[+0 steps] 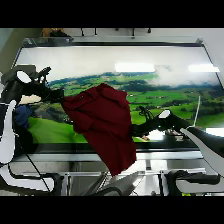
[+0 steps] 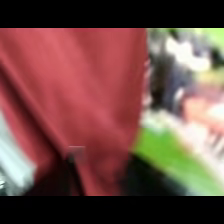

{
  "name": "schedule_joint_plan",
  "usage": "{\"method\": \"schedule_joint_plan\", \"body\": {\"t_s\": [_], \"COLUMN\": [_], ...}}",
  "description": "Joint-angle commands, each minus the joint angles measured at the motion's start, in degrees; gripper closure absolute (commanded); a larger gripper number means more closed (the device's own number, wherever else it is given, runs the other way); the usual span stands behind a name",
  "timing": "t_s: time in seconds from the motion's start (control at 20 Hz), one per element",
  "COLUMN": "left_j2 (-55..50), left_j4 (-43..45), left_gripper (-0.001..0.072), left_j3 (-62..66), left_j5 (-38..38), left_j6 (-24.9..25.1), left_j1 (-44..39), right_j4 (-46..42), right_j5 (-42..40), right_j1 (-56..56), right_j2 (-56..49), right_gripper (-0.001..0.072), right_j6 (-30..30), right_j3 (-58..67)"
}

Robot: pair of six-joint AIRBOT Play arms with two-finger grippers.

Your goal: Fold the shirts.

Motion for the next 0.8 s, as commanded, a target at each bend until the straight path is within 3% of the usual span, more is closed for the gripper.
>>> {"method": "schedule_joint_plan", "body": {"t_s": [0.0,0.05,0.3,0.5,0.55,0.6,0.65,0.75], "left_j2": [0.0,0.0,0.6,7.0,8.6,9.7,10.3,10.6], "left_j4": [0.1,0.2,0.0,-2.1,-2.9,-2.8,-2.9,-2.8], "left_gripper": [0.0690,0.0690,0.0690,0.0690,0.0690,0.0690,0.0690,0.0688], "left_j3": [0.0,0.0,-1.4,-16.1,-20.2,-23.1,-25.1,-26.7], "left_j5": [-0.1,-0.2,-7.4,-3.6,-1.2,0.7,2.3,3.8], "left_j6": [0.0,0.0,0.0,0.0,0.0,0.0,0.0,0.0], "left_j1": [0.3,0.7,3.1,3.1,3.1,3.1,3.1,3.1], "right_j4": [2.5,2.0,-8.0,-7.7,-7.4,-7.5,-7.5,-8.2], "right_j5": [-3.3,-3.4,-4.9,-4.4,-4.4,-4.4,-4.0,-1.0], "right_j1": [1.0,0.4,-8.3,-11.1,-10.8,-10.4,-10.4,-11.5], "right_j2": [-0.6,-0.6,-6.7,-18.8,-20.6,-21.4,-21.4,-20.8], "right_gripper": [0.0654,0.0691,0.0692,0.0690,0.0590,0.0361,0.0279,0.0280], "right_j6": [-4.8,-4.9,-4.9,-4.8,-4.8,-4.8,-4.5,-3.1], "right_j3": [3.4,6.6,32.1,52.0,54.1,54.8,54.8,54.8]}}
